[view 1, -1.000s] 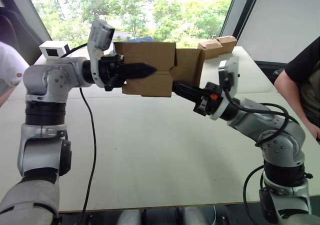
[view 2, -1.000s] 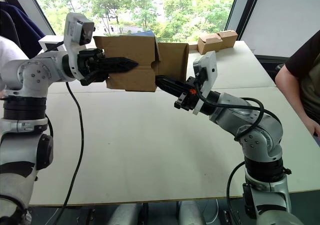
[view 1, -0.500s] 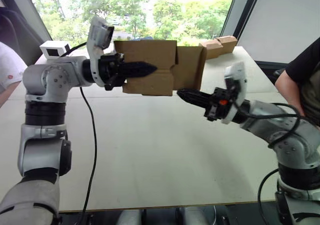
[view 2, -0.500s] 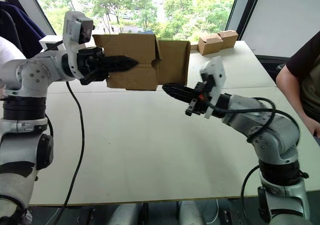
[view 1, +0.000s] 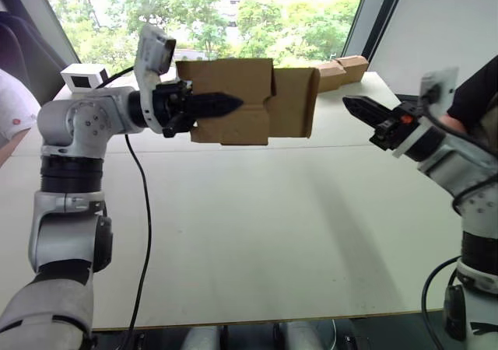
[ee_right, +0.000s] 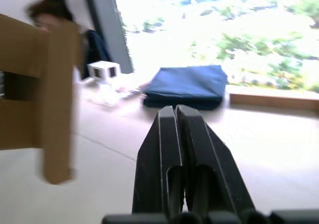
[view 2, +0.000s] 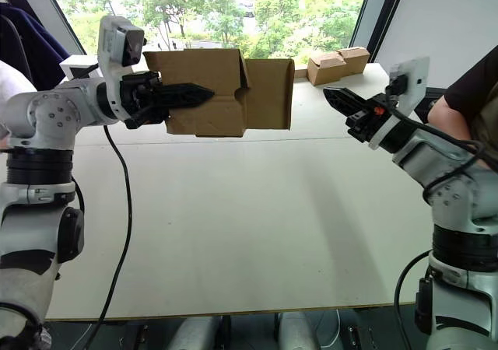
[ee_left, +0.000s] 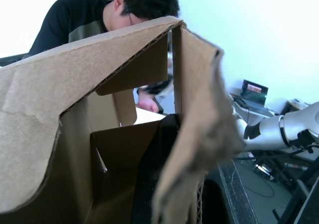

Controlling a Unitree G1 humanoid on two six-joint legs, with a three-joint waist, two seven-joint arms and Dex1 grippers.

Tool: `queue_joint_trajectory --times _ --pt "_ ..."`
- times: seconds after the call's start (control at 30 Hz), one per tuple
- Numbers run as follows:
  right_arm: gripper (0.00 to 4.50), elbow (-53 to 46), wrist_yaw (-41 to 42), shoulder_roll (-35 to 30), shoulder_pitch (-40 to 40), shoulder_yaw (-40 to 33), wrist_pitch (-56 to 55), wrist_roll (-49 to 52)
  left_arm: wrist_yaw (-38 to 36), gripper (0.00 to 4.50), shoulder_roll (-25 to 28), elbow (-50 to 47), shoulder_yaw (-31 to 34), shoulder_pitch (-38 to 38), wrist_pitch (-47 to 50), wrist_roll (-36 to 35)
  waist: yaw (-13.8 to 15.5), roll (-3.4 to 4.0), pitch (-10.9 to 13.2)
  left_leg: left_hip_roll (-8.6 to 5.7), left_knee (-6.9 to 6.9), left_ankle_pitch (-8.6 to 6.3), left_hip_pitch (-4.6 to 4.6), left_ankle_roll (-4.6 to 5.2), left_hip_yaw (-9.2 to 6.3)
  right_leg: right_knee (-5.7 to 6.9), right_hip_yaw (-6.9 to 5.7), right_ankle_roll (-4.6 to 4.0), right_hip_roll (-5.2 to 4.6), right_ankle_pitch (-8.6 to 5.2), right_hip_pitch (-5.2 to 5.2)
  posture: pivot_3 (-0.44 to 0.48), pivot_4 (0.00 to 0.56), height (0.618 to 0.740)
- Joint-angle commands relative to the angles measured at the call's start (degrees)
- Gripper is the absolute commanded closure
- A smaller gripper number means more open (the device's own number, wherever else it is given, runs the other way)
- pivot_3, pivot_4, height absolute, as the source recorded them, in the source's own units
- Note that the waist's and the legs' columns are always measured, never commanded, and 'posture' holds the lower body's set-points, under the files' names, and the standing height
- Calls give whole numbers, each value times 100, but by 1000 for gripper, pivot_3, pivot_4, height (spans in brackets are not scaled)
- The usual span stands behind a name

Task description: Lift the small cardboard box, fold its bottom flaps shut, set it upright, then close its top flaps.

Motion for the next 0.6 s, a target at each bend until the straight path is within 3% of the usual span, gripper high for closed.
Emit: queue_joint_trajectory --times 0.03,0.13,0.3,0.47,0.6 --pt "4445 -1 294 164 -198 308 -373 -399 -66 4500 28 -79 28 -131 -116 31 -11 0 0 1 0 0 0 0 0 0 0 0 1 0 -2 0 150 740" --pt "4445 -105 460 465 -333 375 -344 -227 -65 4500 36 -67 34 -143 -109 34 -22 0 0 4 0 3 -1 -5 0 0 1 0 4 0 -2 0 150 740" --pt "4445 -802 448 1009 -321 58 232 932 -21 4500 66 -130 61 -110 -60 4 -3 0 0 5 0 11 -1 -19 -3 1 1 0 3 0 -2 0 150 740" --pt "4445 -1406 -172 1362 -202 -303 767 2370 26 4500 128 -156 96 -46 -39 -2 16 0 0 1 1 10 -2 -18 -5 1 0 0 -6 0 1 0 150 740" --pt "4445 -1662 -543 1511 -183 -255 854 2809 102 4500 95 -172 160 -24 0 -75 5 0 0 -2 1 6 -1 -11 -5 2 -1 0 -12 0 0 0 150 740"
